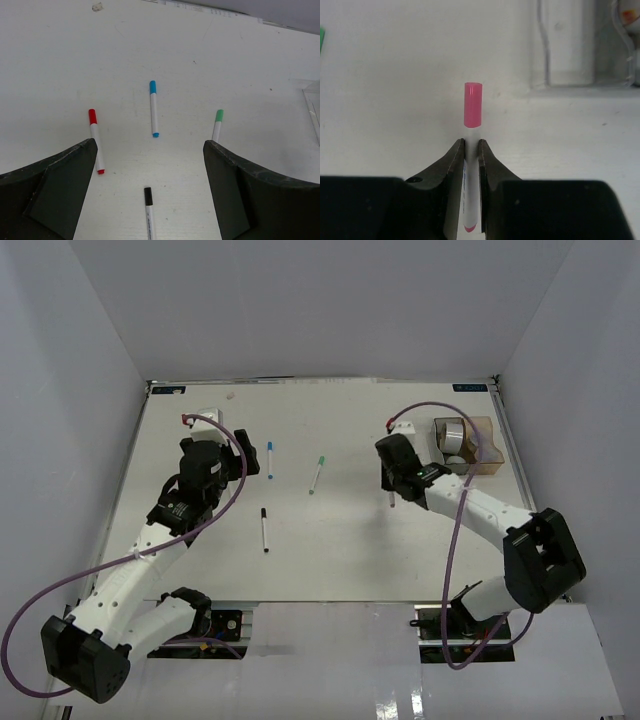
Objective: Sort the stationery into containers
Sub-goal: Place the pen in the storage box.
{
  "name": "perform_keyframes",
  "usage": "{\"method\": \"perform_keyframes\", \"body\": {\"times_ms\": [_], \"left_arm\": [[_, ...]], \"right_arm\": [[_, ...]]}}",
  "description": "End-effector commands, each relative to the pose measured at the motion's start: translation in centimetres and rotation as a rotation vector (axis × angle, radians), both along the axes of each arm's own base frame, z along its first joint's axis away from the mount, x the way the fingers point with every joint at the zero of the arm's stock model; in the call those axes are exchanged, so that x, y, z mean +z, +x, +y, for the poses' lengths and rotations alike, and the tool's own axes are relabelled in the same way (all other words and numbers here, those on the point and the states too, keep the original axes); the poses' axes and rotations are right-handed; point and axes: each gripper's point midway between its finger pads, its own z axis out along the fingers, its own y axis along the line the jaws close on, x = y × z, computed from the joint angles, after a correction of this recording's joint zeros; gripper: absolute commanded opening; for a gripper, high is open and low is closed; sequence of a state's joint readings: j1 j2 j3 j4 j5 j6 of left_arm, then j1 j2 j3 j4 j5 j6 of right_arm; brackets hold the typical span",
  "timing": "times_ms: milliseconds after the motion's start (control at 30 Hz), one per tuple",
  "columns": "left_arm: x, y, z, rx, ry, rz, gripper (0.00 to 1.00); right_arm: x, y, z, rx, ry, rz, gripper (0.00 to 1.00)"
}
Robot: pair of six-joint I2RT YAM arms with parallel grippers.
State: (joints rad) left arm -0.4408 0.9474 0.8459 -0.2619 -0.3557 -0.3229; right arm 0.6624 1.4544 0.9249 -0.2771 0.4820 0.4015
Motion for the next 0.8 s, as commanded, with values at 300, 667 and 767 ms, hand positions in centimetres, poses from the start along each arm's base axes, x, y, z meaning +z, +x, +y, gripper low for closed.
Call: {"method": "perform_keyframes", "body": {"times_ms": [300, 667, 767], "left_arm": [[-0.5, 0.1, -0.4, -0.018, -0.007, 0.015, 0.98], [-0.9, 0.2, -0.9, -0.04, -0.011, 0.03, 0.98], [-0.8, 0.2, -1.0, -0.048, -0.014, 0.028, 0.98]], "right_arm": [[9.0, 15.3, -8.6, -0.024, -0.09, -0.252, 0.08], [3.6, 19.7, -10.7, -0.025, -0.066, -0.156, 0.15], [2.0, 19.3, -10.7, -0.016, -0.065, -0.119, 0.24]]}}
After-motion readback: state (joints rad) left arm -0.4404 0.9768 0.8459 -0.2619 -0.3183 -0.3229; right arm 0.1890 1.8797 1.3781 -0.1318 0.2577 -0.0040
